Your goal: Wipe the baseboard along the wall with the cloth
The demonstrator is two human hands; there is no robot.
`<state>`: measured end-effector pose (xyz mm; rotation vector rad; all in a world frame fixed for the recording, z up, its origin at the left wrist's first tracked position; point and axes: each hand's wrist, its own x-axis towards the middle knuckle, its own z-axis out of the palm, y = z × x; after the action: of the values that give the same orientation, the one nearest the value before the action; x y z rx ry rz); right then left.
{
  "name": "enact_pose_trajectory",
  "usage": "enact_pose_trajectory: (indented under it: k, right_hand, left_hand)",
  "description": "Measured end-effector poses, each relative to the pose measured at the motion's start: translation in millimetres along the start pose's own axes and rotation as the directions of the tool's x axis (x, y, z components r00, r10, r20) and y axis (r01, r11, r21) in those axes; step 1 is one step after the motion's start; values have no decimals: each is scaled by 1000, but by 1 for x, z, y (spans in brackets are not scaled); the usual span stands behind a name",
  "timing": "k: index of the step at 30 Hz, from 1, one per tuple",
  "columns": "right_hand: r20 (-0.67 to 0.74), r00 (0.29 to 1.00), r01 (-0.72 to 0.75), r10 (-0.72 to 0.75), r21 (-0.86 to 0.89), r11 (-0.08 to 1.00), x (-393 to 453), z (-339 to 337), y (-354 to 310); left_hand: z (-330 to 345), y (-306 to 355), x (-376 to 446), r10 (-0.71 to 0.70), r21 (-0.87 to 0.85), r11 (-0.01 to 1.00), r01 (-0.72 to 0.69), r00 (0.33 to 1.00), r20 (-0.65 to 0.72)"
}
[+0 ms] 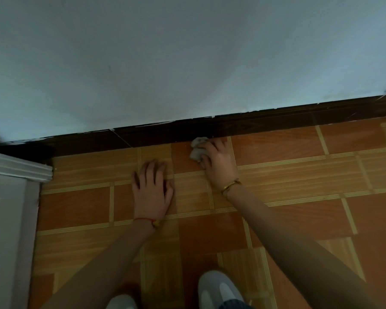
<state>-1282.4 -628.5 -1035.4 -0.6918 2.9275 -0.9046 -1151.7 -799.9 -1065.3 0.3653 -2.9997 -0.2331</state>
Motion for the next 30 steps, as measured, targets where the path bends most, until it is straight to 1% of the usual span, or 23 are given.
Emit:
enact_pose_trajectory:
  k: [2,4,6,8,10,12,16,20,22,23,25,26,28,29,30]
  right_hand:
    - [-47,997,-64,63,-15,998,-5,-12,15]
    - [-106,984,-147,144,-22,989,-8,-26,32]
    - [-163,959,-240,233,-26,970,-11,-40,51]
    - [-211,919,-344,333,-16,939,-11,-49,63]
    - [-247,894,-390,374,-16,921,-11,-48,60]
    - [-253,901,-368,351,-23,929,-11,-37,46]
    - [-181,954,-239,238,12,971,-11,-14,18]
    - [-75,993,-89,88,-13,996,-8,-16,20]
    - [-64,996,-64,61,-54,996,-7,-24,32]
    - [-89,993,-86,79,-69,994,-7,-29,41]
    - [-169,970,-188,173,-76,979,-11,-41,60]
    - [-217,945,-265,245,-71,962,-13,-47,69]
    - [-320,855,-440,408,-33,897,-16,-57,83]
    - [-365,808,-500,463,-7,866,-16,-59,85]
    - [-391,785,-521,481,3,853,-15,-60,84]
  left_hand:
    - [-2,-3,1,10,22,1000,-10,1000,28]
    - [-5,-1,2,-14,18,1000,13,999,49]
    - [-6,8,4,-76,-8,997,76,995,70]
    - [-6,24,8,-143,-32,989,146,987,77]
    - [-5,38,11,-183,-64,980,187,981,71]
    - [-3,47,12,-148,-99,983,154,987,66]
    - [4,49,17,-10,-134,991,21,997,78]
    - [11,44,19,-10,-154,988,23,996,85]
    - [12,43,17,-11,-173,985,21,998,63]
    - [13,43,17,-8,-177,984,17,998,54]
    - [12,43,17,-1,-176,984,10,999,48]
    - [12,43,17,0,-173,985,8,999,46]
    - [13,43,18,2,-169,986,6,999,45]
    - [13,42,18,3,-167,986,4,999,40]
    - [13,42,18,4,-164,986,1,999,32]
